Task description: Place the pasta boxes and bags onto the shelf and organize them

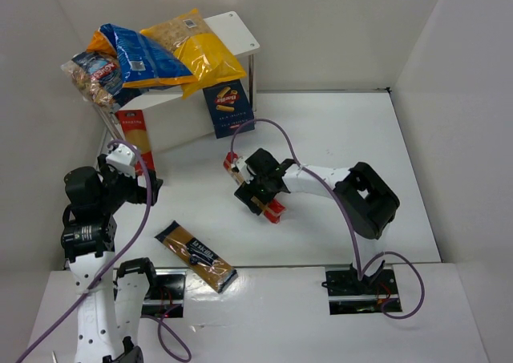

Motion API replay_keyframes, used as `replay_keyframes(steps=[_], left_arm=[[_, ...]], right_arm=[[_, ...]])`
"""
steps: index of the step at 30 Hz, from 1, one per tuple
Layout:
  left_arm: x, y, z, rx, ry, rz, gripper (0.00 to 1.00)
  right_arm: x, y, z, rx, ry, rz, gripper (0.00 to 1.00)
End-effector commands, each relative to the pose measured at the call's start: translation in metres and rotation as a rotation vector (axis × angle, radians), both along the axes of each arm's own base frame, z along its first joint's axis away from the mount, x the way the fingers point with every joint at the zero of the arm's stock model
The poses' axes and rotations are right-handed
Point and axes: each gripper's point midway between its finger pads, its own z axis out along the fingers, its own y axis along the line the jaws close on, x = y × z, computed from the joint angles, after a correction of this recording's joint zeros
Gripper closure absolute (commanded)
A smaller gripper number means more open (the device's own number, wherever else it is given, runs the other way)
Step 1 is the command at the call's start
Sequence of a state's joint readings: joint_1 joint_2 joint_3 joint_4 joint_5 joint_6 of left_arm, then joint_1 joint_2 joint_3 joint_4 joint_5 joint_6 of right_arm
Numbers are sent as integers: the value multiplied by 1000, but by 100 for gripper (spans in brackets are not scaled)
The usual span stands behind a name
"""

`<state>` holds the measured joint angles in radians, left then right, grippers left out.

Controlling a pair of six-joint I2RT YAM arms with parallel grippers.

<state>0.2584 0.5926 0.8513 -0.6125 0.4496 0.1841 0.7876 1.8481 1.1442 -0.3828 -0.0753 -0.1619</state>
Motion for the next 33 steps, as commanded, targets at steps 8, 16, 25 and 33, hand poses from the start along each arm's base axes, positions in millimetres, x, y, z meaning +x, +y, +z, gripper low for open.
replay_keyframes(steps=[8, 16, 25, 33], left_arm=[[2, 0, 18, 19, -69, -1, 0], [1, 0, 20, 22, -78, -1, 0], [2, 1, 21, 19, -84, 11, 0], [-1, 5, 25, 28, -107, 42, 0]], right_arm=[[-12, -6, -31, -41, 84, -7, 0], [-21, 2, -33, -29, 156, 29, 100], [17, 50, 117, 303, -145, 82, 100], [20, 71, 180, 477, -222, 108, 100]])
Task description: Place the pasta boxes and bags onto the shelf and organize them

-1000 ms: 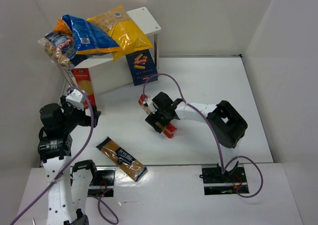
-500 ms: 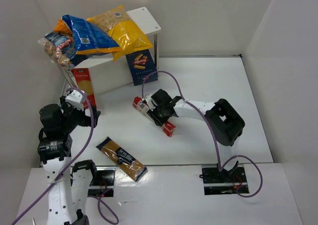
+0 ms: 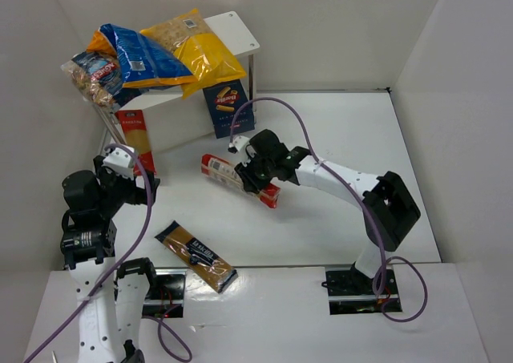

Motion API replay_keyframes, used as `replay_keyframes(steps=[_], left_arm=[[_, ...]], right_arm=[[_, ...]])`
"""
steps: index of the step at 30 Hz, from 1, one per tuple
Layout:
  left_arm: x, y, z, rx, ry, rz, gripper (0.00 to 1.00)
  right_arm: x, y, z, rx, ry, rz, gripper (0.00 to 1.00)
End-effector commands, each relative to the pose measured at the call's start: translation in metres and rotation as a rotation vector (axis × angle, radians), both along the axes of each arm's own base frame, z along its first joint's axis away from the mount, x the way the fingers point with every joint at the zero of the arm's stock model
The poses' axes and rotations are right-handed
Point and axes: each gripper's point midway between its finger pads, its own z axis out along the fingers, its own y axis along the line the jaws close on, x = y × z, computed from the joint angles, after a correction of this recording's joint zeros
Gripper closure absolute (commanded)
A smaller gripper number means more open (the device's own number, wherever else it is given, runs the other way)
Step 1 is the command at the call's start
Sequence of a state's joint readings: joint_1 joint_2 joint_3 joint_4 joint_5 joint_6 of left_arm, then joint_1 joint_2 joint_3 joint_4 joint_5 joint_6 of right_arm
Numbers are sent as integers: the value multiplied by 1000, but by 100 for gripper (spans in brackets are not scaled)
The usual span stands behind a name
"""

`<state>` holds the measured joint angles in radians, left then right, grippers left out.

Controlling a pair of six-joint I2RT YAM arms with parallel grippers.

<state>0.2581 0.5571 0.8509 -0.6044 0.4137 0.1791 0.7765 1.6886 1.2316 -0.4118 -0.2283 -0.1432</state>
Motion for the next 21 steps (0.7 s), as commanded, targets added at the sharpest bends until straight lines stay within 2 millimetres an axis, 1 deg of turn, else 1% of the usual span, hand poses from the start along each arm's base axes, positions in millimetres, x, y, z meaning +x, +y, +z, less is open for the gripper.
replay_keyframes(steps=[1, 2, 3, 4, 6, 7, 8, 10, 11, 12, 13, 14, 15, 16, 17, 18, 19, 20, 21], left_arm=[[3, 2, 17, 12, -69, 17, 0], [3, 2, 17, 12, -69, 18, 0], [3, 2, 17, 4, -68, 20, 0], [1, 4, 18, 9, -76, 30, 0], [1, 4, 18, 9, -76, 30, 0], [0, 7, 20, 16, -85, 50, 0], [0, 7, 20, 7, -84, 52, 0], [-2, 13, 22, 13, -92, 82, 0], [-3, 12, 24, 16, -101, 82, 0], [-3, 15, 24, 16, -101, 96, 0], [-3, 20, 24, 20, -100, 117, 0], [-2, 21, 26, 15, -108, 129, 0], [-1, 25, 24, 16, -99, 147, 0], [-1, 27, 24, 17, -99, 156, 0], [-1, 27, 24, 17, -99, 156, 0], [-1, 31, 24, 17, -98, 170, 0], [-3, 30, 26, 11, -106, 172, 0], [-3, 33, 26, 12, -106, 188, 0], [-6, 35, 28, 16, -118, 201, 0]], right_arm=[[17, 37, 91, 246, -168, 29, 100], [18, 39, 93, 258, -172, 37, 100], [18, 40, 102, 276, -179, 31, 100], [19, 41, 104, 283, -187, 31, 100], [26, 43, 115, 287, -229, 5, 100], [29, 43, 118, 286, -244, -8, 100], [28, 46, 122, 283, -264, -2, 100], [32, 50, 135, 276, -318, -26, 100], [34, 53, 135, 264, -331, -41, 100], [38, 55, 142, 265, -353, -57, 100], [47, 55, 141, 242, -384, -101, 100], [49, 60, 143, 240, -403, -113, 100], [52, 63, 149, 239, -423, -132, 100], [58, 62, 148, 226, -434, -154, 100], [62, 67, 143, 222, -431, -154, 100], [65, 69, 145, 228, -432, -169, 100], [63, 74, 144, 228, -429, -160, 100], [64, 79, 138, 228, -412, -155, 100], [63, 80, 137, 232, -408, -147, 100]])
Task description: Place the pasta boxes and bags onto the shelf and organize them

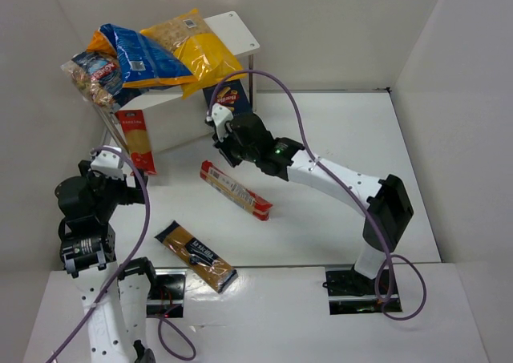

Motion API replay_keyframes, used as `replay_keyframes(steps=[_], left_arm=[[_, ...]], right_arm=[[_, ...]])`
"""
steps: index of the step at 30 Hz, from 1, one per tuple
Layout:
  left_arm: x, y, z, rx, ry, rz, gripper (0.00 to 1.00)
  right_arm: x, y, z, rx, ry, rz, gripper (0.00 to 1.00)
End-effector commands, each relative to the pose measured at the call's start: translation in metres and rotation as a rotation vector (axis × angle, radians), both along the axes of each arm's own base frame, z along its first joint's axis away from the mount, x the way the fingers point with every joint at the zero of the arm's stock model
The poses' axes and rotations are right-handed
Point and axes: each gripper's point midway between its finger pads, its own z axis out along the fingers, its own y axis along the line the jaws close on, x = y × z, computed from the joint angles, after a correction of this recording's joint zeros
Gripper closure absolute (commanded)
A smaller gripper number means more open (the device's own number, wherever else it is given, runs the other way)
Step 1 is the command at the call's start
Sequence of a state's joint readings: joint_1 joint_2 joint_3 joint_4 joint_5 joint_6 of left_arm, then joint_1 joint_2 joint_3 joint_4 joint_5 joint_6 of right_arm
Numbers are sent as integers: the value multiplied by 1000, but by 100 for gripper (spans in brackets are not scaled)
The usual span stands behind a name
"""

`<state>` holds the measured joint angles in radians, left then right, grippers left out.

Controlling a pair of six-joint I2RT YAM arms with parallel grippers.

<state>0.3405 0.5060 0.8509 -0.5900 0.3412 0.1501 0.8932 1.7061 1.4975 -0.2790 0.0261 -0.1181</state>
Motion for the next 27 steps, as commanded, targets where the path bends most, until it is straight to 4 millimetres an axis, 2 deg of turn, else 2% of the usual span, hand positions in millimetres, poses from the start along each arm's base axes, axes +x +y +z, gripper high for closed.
replay_keyframes(steps=[1, 3, 5, 7, 8, 9, 10, 12, 13, 14, 15, 16, 19, 22, 24, 27], left_arm=[[0, 7, 17, 5, -66, 42, 0], [0, 8, 17, 2, -67, 42, 0], [0, 2, 17, 3, -70, 9, 0], [5, -6, 8, -6, -30, -60, 0], [5, -10, 1, -13, -1, -92, 0], [6, -16, 0, 7, 9, -141, 0], [11, -23, -8, -10, 45, -198, 0], [12, -36, -9, 33, 74, -305, 0], [16, -42, -16, 36, 110, -364, 0], [14, -47, -22, 56, 143, -403, 0], [13, -55, -27, 91, 154, -465, 0], [14, -57, -30, 172, 145, -524, 0], [12, -70, -40, 343, 107, -676, 0], [15, -79, -69, 397, 171, -806, 0], [19, -84, -88, 461, 194, -894, 0], [23, -106, -110, 509, 229, -1047, 0]], right_arm=[[16, 12, 7, 36, -37, -42, 100], [5, 15, -6, 6, -29, -7, 100], [3, 7, -17, -30, -22, -17, 100], [0, -2, -28, -77, -11, -21, 40], [4, -14, -33, -97, 5, -42, 23], [5, -22, -33, -111, 10, -38, 13], [4, -35, -44, -168, 44, -29, 3], [11, -62, -43, -184, 86, -29, 0], [6, -79, -52, -226, 129, -22, 0], [13, -97, -48, -223, 147, -43, 0], [4, -104, -41, -205, 165, -8, 0], [-7, -118, -48, -244, 197, 19, 0], [-30, -139, -47, -269, 205, 42, 0], [-42, -163, -54, -282, 216, 22, 0], [-49, -169, -59, -271, 241, 40, 0], [-56, -180, -67, -247, 299, 53, 0]])
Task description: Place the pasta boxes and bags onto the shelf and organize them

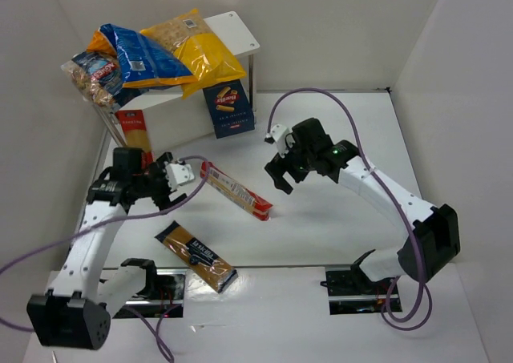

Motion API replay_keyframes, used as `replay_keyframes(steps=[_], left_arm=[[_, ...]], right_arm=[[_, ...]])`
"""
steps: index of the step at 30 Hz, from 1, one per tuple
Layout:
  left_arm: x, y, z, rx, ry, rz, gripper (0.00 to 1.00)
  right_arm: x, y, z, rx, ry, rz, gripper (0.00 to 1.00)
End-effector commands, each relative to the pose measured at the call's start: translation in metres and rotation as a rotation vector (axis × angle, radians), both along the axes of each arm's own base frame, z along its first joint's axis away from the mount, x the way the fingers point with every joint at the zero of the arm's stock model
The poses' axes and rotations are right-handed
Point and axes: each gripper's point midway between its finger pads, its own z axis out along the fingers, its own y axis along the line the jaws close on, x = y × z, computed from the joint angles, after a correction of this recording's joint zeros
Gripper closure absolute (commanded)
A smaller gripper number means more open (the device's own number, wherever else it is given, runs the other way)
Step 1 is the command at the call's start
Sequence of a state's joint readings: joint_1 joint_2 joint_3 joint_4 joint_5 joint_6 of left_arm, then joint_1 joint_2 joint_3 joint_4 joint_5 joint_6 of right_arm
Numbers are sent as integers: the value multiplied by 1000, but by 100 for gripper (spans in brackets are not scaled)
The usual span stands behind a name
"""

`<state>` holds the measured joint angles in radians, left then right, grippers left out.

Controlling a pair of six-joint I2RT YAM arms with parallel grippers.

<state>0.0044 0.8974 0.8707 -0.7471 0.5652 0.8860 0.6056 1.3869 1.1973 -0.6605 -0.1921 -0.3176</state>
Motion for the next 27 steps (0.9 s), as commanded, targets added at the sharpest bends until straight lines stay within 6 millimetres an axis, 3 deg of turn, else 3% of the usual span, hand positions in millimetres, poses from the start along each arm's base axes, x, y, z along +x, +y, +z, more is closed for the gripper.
replay_keyframes(steps=[1, 6, 12, 17, 22, 27], left_arm=[[6, -21, -25, 87, -26, -235, 0], [21, -64, -54, 145, 0, -421, 0], [44, -102, -70, 202, 4, -559, 0], [63, -115, -83, 261, -27, -609, 3], [84, -126, -77, 289, -52, -648, 5], [90, -121, -108, 354, 8, -654, 5]], right_arm=[[-12, -16, -16, -1, 81, 19, 0], [1, -36, -22, 33, 118, -46, 0], [7, -47, -40, 33, 173, -83, 0], [5, -48, -43, 21, 171, -68, 0], [3, -49, -47, 17, 180, -68, 0], [4, -50, -53, 1, 190, -55, 0]])
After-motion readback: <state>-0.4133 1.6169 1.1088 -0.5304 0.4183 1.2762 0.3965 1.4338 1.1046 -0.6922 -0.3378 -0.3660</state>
